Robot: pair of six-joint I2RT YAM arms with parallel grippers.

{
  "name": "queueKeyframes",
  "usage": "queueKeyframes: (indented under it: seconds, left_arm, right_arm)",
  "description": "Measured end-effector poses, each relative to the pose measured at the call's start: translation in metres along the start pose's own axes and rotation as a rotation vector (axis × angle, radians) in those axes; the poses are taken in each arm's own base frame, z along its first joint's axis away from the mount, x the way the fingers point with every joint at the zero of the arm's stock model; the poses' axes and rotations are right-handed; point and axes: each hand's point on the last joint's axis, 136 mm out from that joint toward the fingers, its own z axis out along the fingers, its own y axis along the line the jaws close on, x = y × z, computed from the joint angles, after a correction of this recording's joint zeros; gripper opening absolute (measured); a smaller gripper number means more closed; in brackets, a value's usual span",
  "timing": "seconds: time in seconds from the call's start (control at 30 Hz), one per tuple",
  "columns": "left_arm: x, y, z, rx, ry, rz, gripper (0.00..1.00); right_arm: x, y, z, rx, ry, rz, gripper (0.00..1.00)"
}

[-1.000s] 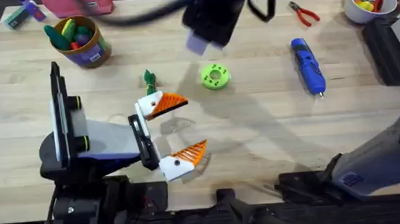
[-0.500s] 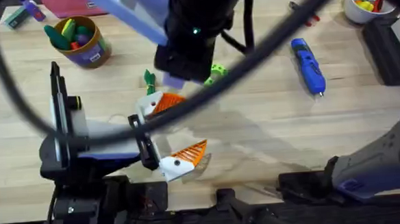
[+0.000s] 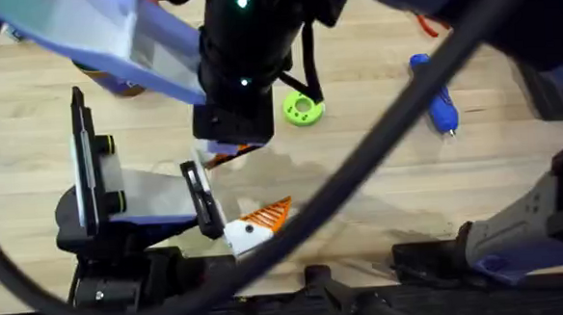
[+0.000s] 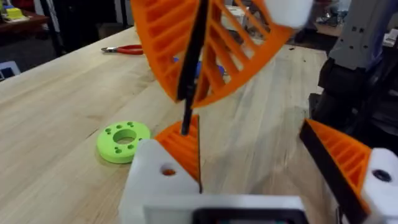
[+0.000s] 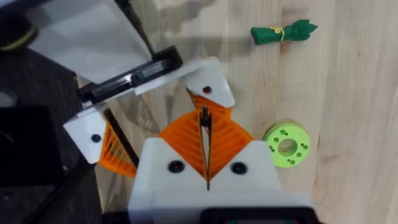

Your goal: Pick up the gripper from the table and insert it into the empty holder that is missing its gripper. Then pick up a screw, insert it into the mounting hole, and use the screwdriver to tighten it. Finally, clean up the table by picking up the vegetable and placing it into the bucket.

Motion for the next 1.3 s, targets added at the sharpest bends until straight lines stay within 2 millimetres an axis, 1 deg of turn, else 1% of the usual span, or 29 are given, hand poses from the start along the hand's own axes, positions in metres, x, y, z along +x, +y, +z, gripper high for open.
queueKeyframes:
  seconds: [0.27, 0.57, 0.83, 1.3]
  left_arm:
    - [0.0, 0.0, 0.0, 0.0, 0.0, 0.0, 0.985]
    - [0.0, 0.0, 0.0, 0.0, 0.0, 0.001, 0.986]
    - [0.0, 0.0, 0.0, 0.0, 0.0, 0.0, 0.985]
    - [0.0, 0.0, 0.0, 0.0, 0.0, 0.001, 0.986]
  right_arm:
    - [-0.003, 0.001, 0.0, -0.001, -0.009, -0.041, 0.006]
    - [-0.004, 0.0, 0.001, 0.001, -0.011, -0.049, 0.006]
    - [-0.003, -0.001, 0.019, -0.018, 0.025, -0.045, 0.006]
    - [-0.009, -0.002, 0.021, -0.011, 0.008, -0.051, 0.006]
